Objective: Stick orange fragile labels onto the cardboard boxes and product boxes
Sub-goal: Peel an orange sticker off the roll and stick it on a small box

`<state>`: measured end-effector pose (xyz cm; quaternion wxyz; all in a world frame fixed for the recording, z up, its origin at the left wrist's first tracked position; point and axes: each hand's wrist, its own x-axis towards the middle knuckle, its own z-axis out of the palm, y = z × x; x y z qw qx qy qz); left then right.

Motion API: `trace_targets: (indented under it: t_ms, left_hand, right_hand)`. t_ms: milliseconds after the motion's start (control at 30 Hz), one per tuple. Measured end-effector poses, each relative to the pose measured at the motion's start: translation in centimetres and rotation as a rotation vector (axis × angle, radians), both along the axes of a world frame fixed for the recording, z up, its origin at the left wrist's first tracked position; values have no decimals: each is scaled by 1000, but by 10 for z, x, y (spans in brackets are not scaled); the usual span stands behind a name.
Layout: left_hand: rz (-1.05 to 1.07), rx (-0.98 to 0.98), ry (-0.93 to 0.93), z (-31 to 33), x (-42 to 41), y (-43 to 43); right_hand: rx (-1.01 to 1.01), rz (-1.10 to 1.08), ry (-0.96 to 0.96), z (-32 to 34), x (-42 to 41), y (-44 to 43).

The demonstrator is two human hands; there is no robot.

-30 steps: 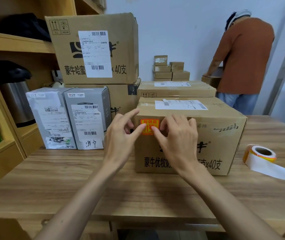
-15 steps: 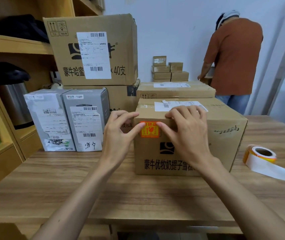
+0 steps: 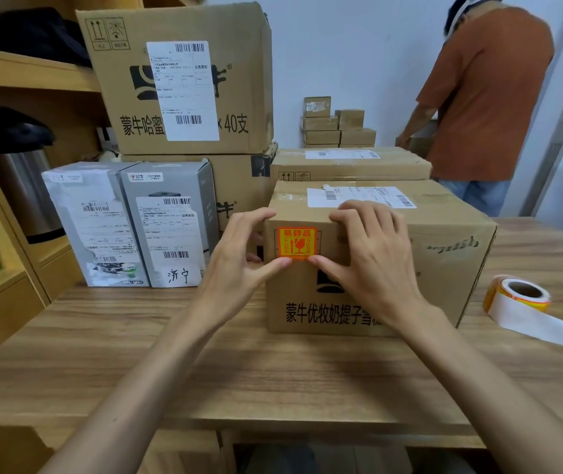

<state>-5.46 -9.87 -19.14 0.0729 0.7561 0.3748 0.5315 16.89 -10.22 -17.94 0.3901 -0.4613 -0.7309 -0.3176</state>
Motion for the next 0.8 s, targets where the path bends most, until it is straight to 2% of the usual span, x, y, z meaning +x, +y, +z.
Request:
trace_targets:
  t_ms: [200, 400, 600, 800]
  left_hand:
    - [-15, -36, -115, 10, 4, 0]
    - [-2, -37, -154, 15, 5, 2]
    - [-11, -50, -101, 4, 4, 2]
    - [-14, -57, -142, 8, 4, 2]
  right_hand:
    - [3, 34, 87, 8, -5, 2]
    - [24, 50, 130, 13, -7, 3]
    - [-7, 34, 31, 5, 1, 2]
    - [60, 27, 34, 3, -1, 5]
